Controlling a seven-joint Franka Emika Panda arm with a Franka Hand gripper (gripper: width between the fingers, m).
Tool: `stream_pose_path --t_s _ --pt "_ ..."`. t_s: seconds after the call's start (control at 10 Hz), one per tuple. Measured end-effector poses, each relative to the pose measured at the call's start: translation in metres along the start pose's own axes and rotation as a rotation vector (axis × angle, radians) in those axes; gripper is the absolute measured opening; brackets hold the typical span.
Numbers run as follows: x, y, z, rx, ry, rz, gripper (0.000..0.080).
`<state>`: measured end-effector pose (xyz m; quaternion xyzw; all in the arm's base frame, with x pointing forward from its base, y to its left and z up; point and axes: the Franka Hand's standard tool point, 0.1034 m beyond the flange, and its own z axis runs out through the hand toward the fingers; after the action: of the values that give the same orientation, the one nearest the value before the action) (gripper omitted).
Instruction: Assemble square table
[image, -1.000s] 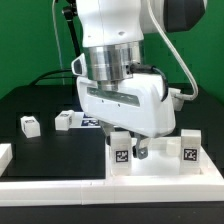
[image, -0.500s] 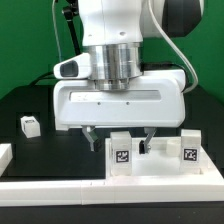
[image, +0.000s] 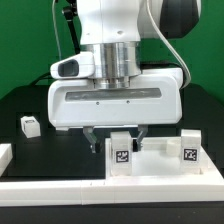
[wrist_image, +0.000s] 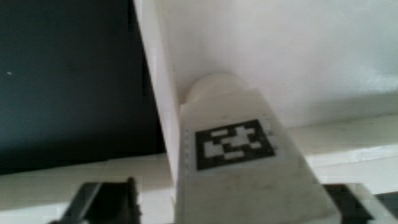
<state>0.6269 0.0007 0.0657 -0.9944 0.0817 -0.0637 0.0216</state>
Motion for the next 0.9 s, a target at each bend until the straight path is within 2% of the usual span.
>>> stream_pose_path --t_s 0.1,0.2,0.5,0.7,0.9 --pt "-0.0001 -0.0002 0.0002 0.001 0.000 0.072 0.0385" --pt "-0.0001 0.0000 0.0002 0.001 0.000 0.142 0.0287" --pt "-0.0003 -0.0004 0.0001 0.001 -0.003 0.365 0.0287" --pt "0.0002 -0.0007 0.0002 -0.007 -0.052 0.692 0.0287" --pt "-0.0007 -0.0007 0.0003 0.018 -0.087 1.008 0.0288"
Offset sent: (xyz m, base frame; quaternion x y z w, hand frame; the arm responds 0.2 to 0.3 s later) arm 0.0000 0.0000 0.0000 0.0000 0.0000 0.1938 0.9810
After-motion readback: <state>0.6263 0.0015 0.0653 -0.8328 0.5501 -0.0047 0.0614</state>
